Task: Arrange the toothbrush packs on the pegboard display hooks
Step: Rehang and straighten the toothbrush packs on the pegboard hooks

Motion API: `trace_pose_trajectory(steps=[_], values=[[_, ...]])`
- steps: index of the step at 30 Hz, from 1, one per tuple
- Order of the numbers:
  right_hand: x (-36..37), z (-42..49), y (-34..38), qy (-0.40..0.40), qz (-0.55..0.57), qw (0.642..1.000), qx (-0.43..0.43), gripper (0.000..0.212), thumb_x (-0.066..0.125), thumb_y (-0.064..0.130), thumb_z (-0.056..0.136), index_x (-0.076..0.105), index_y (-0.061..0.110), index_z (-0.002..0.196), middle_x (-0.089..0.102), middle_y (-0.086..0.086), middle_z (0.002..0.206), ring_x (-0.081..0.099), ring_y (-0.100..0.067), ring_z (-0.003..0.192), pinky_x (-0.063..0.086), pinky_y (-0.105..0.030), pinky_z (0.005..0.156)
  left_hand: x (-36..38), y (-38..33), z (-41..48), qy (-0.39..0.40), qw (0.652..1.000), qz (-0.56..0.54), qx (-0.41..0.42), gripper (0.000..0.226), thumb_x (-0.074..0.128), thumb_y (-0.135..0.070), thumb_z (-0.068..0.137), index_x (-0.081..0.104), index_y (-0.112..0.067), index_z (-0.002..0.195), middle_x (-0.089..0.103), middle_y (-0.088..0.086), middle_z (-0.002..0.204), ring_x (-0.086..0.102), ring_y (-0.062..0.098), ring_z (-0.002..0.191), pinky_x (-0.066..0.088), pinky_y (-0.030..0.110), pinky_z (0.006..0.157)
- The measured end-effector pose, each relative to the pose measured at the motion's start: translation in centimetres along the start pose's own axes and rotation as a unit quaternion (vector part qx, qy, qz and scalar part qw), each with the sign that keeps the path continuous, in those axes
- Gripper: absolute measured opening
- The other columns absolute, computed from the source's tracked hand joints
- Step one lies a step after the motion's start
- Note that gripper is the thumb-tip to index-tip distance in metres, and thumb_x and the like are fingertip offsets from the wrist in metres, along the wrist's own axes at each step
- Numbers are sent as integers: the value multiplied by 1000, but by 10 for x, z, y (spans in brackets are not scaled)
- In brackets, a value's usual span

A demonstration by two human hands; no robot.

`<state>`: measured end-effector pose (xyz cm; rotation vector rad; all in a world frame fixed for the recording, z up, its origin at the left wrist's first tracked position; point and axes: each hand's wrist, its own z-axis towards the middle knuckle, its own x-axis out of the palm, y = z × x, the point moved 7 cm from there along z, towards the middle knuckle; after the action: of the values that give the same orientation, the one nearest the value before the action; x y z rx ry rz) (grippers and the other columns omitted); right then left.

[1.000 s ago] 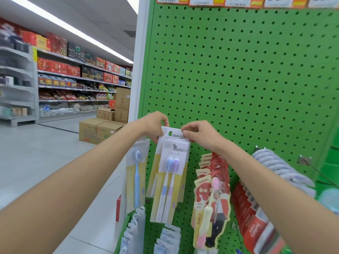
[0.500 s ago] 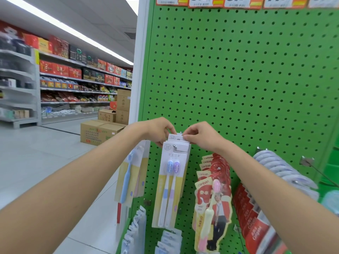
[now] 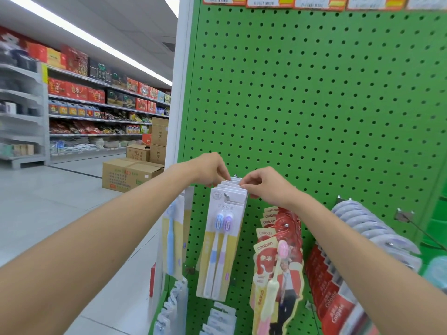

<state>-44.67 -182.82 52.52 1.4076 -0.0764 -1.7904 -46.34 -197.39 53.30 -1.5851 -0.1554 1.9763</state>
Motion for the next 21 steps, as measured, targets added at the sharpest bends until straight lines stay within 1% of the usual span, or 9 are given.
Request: trace_pose_trajectory(steps=[3, 6, 8, 10, 11, 14, 17, 20, 21], values=[[0, -1, -2, -2, 11, 1000, 1, 11, 63, 15, 95, 73, 13, 90, 64, 7, 68, 52, -2, 57, 45, -12, 55, -1, -2, 2, -19, 1000, 7, 10, 12, 72, -15, 88, 78, -10, 98, 73, -4, 80, 62, 12, 69, 58, 27, 70], [0, 0, -3, -3, 11, 1000, 0, 11, 64, 16, 94, 73, 13, 89, 65, 6, 69, 53, -3, 58, 48, -16, 58, -8, -1, 2, -54, 998, -9, 9, 11, 73, -14, 87, 77, -10, 96, 71, -5, 75, 63, 11, 67, 59, 27, 71], [0, 1, -3, -2, 6, 1000, -5, 11, 64, 16, 94, 73, 12, 90, 67, 4, 72, 54, -5, 60, 50, -21, 62, -14, 0, 0, -71, 997, -14, 6, 11, 73, -14, 86, 77, -10, 96, 71, -5, 75, 63, 11, 67, 58, 25, 70], [0, 2, -2, 1, -6, 1000, -7, 11, 64, 17, 94, 73, 12, 91, 68, 1, 76, 55, -7, 62, 52, -26, 66, -18, 4, -3, -75, 997, -5, -2, 11, 73, -14, 87, 77, -10, 95, 73, 0, 79, 63, 11, 67, 58, 24, 69], [-1, 2, -1, 2, -11, 1000, -7, 11, 64, 17, 94, 73, 12, 92, 68, 0, 77, 55, -7, 63, 52, -26, 67, -19, 7, -5, -77, 997, 0, -7, 11, 73, -15, 87, 77, -10, 95, 74, 3, 82, 63, 12, 68, 57, 24, 69], [-2, 2, 1, 2, -23, 1000, -9, 12, 63, 18, 95, 73, 13, 94, 66, 5, 74, 54, -4, 61, 48, -20, 62, -25, 11, -13, -84, 996, 19, -23, 11, 74, -18, 87, 78, -11, 95, 75, 2, 83, 65, 12, 69, 55, 22, 70], [-2, 2, 2, -2, -30, 1000, -8, 15, 61, 21, 96, 74, 14, 97, 66, 7, 76, 52, -4, 59, 45, -20, 60, -28, 10, -20, -82, 996, 31, -29, 13, 74, -19, 87, 78, -11, 96, 73, -4, 87, 58, 3, 63, 50, 19, 65], [-3, 0, 3, -18, -26, 999, 5, 22, 51, 25, 101, 72, 17, 103, 67, 8, 80, 39, -3, 44, 36, -19, 48, -29, 9, -25, -90, 995, 36, -33, 11, 73, -16, 86, 78, -10, 94, 74, -1, 99, 58, 0, 69, 47, 21, 70], [-3, -2, 6, -25, -22, 999, 7, 24, 48, 27, 102, 70, 18, 105, 68, 6, 85, 39, -2, 42, 35, -18, 47, -29, 8, -27, -92, 994, 39, -37, 9, 73, -15, 86, 78, -11, 92, 74, -1, 101, 59, 1, 69, 48, 21, 69]])
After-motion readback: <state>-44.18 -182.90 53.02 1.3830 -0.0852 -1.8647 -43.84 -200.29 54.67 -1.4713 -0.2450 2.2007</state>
